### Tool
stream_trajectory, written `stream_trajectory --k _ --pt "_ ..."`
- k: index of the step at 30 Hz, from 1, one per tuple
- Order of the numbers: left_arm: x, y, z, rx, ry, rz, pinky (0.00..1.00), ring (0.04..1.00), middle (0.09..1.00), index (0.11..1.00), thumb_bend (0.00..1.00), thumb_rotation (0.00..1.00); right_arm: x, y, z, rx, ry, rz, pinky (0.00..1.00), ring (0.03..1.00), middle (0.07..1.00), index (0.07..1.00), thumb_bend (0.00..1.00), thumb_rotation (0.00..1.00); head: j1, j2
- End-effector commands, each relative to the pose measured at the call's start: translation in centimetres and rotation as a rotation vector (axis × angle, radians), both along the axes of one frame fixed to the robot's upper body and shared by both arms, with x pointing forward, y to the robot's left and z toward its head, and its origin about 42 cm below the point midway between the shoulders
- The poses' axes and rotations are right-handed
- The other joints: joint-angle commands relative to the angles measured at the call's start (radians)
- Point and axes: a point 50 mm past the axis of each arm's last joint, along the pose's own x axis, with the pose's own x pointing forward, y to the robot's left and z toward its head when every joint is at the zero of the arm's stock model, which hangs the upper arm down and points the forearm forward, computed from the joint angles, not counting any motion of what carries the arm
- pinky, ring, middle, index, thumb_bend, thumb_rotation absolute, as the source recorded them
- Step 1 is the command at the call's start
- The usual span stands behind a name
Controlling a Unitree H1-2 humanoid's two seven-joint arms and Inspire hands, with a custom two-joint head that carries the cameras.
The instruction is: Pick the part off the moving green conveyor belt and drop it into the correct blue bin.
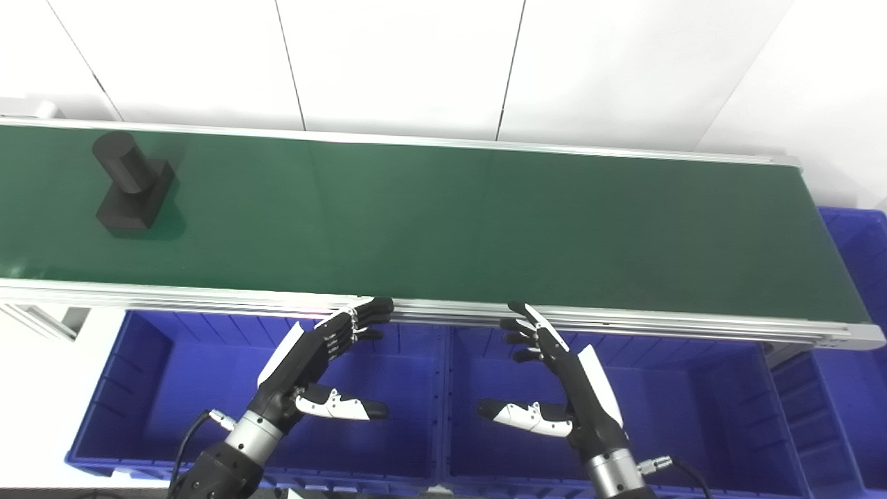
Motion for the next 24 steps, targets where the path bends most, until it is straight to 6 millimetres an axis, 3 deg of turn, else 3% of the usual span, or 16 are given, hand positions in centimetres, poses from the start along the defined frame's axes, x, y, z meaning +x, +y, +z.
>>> stream_trajectory --k 1,6,12,14,21,24 --pt "0.6 -0.1 0.8 0.0 -0.061 0.001 0.79 0.847 0.859 0.838 0.88 0.25 0.3 0.2 1.0 0.032 -0.09 0.014 0.67 0.781 0.819 0.912 0.84 0.51 0.007 -0.009" --pt "0.5 -0.4 0.3 0.009 -0.046 0.004 0.78 0.843 0.853 0.833 0.89 0.26 0.1 0.0 0.3 0.04 -0.084 0.013 0.67 0.782 0.818 0.912 0.85 0.51 0.065 -0.054" --pt "-0.2 -2.1 -0.6 -0.003 -0.014 -0.009 0.77 0.828 0.84 0.83 0.89 0.24 -0.8 -1.6 -0.9 0.071 -0.085 0.018 0.69 0.79 0.829 0.919 0.84 0.49 0.281 -0.168" --pt "-0.3 -2.7 -0.8 0.005 -0.01 -0.01 0.77 0.825 0.84 0.829 0.89 0.24 -1.0 -2.2 -1.1 0.078 -0.087 0.023 0.68 0.787 0.832 0.923 0.83 0.48 0.315 -0.196" --pt "-0.7 -4.2 -1.3 0.039 -0.004 0.011 0.78 0.831 0.852 0.835 0.91 0.26 -1.4 -3.3 -1.7 0.084 -0.091 0.033 0.69 0.782 0.828 0.922 0.82 0.47 0.327 -0.253" --pt "-0.7 -4.4 -1.5 0.033 0.005 0.01 0.78 0.837 0.855 0.834 0.91 0.23 -1.4 -3.4 -2.0 0.084 -0.098 0.035 0.67 0.771 0.825 0.916 0.82 0.45 0.322 -0.272"
